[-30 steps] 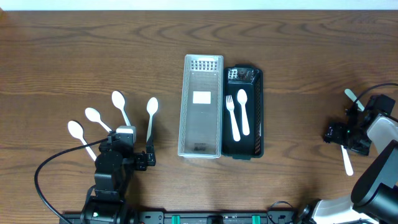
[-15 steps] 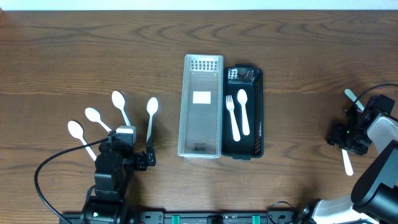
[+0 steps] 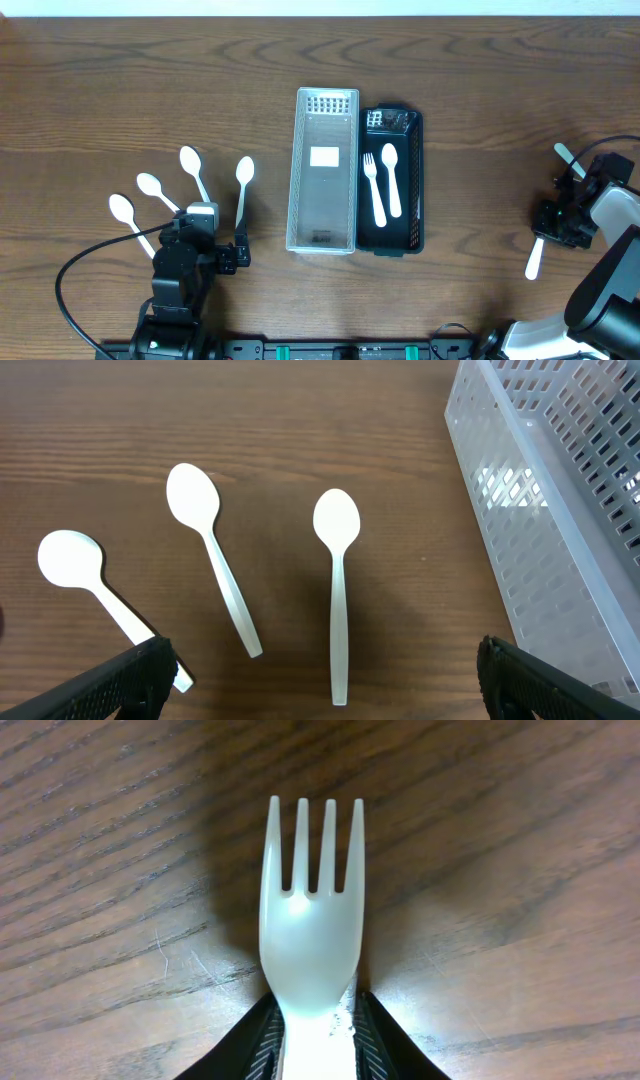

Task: Pack container
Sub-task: 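Carry the fork to the black basket and release it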

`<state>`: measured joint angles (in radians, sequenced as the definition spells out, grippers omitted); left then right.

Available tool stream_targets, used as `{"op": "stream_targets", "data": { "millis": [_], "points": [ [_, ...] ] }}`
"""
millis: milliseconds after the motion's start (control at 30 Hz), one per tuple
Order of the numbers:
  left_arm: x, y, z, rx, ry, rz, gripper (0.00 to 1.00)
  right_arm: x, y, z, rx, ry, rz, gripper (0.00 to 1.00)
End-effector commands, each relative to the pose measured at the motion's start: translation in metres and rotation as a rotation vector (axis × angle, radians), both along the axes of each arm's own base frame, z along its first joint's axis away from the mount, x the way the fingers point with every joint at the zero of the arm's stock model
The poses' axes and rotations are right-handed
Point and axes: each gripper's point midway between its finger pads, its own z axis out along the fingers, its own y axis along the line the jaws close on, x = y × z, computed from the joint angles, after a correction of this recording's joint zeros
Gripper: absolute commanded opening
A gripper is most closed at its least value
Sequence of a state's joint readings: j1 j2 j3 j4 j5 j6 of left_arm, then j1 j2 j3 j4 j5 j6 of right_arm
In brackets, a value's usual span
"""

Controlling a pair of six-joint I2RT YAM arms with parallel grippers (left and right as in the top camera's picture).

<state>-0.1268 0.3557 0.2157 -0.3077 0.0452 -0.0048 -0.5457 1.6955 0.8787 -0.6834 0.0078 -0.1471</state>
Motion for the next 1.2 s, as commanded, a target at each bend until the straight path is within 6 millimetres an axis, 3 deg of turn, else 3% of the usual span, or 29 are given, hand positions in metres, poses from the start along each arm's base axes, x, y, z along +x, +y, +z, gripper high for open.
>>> {"op": "stream_targets", "data": {
  "millis": [0, 233, 500, 667, 800, 933, 1067, 1167],
  "points": [
    [0.002, 0.002, 0.009, -0.009, -0.018, 0.02, 0.98, -0.015, 0.005, -0.018, 0.026, 0.069, -0.019, 0.25],
    [0.002, 0.002, 0.009, -0.009, -0.018, 0.02, 0.98, -0.01, 0.002, -0.018, 0.017, 0.049, -0.056, 0.18],
    [0.002, 0.002, 0.009, -0.009, -0.018, 0.02, 0.98, -0.004, 0.0, -0.016, 0.012, 0.023, -0.137, 0.01],
    [0.002, 0.002, 0.009, -0.009, -0.018, 0.02, 0.98, 0.025, 0.009, 0.0, 0.084, -0.064, -0.154, 0.01],
    [0.002, 0.002, 0.009, -0.009, -0.018, 0.02, 0.98, 0.058, 0.015, 0.036, 0.096, -0.12, -0.161, 0.01],
    [0.002, 0.002, 0.009, -0.009, -0.018, 0.02, 0.98, 0.096, 0.035, 0.09, 0.074, -0.189, -0.058, 0.01],
    [0.002, 0.002, 0.009, -0.009, -0.018, 0.02, 0.98, 0.129, 0.077, 0.154, 0.056, -0.297, 0.086, 0.01],
    [0.002, 0.002, 0.009, -0.009, -0.018, 0.02, 0.98, 0.145, 0.124, 0.195, 0.058, -0.381, 0.209, 0.01]
  ]
}}
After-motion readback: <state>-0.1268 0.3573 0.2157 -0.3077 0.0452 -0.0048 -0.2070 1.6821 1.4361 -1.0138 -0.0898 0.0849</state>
